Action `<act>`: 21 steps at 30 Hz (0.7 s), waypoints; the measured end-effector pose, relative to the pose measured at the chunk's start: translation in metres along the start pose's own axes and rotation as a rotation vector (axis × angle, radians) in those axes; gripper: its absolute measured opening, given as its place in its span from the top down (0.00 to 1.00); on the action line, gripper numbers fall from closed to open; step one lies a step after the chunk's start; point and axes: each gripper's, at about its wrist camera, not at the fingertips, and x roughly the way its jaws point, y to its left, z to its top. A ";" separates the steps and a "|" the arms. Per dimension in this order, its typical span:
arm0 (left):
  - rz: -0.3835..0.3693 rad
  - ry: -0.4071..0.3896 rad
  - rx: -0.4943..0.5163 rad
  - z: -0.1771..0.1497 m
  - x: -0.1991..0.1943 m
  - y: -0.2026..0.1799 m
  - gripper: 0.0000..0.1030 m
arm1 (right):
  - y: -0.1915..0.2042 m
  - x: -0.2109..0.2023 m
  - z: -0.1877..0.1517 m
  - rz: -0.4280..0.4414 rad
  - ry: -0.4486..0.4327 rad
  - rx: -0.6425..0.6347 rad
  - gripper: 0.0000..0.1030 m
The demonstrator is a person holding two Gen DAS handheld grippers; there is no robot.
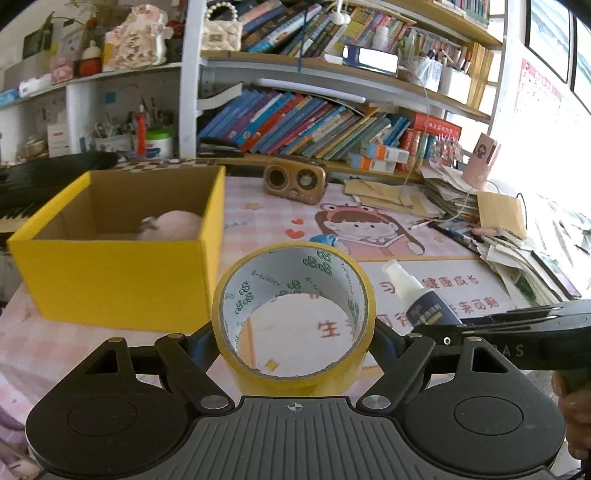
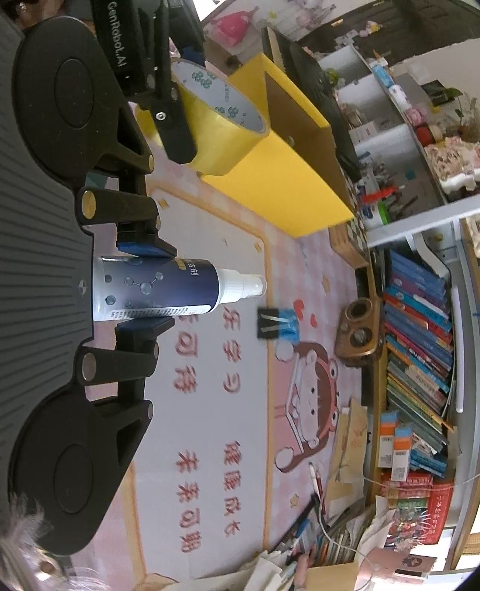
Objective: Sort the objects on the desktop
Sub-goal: 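Lift the tape roll with left tool while right tool lifts the spray bottle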
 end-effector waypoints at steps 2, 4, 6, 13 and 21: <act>-0.002 0.004 -0.003 -0.005 -0.008 0.006 0.20 | 0.010 -0.004 -0.006 0.002 0.000 0.001 0.71; -0.005 0.008 -0.002 -0.010 -0.015 0.011 0.20 | 0.020 -0.008 -0.013 0.003 -0.002 0.001 0.71; -0.012 0.012 0.000 -0.015 -0.022 0.015 0.20 | 0.028 -0.011 -0.020 0.004 -0.002 0.002 0.71; -0.013 0.026 -0.027 -0.034 -0.044 0.037 0.20 | 0.057 -0.020 -0.043 0.008 0.005 0.010 0.71; -0.007 0.030 -0.051 -0.050 -0.064 0.053 0.20 | 0.085 -0.025 -0.062 0.019 0.026 -0.017 0.71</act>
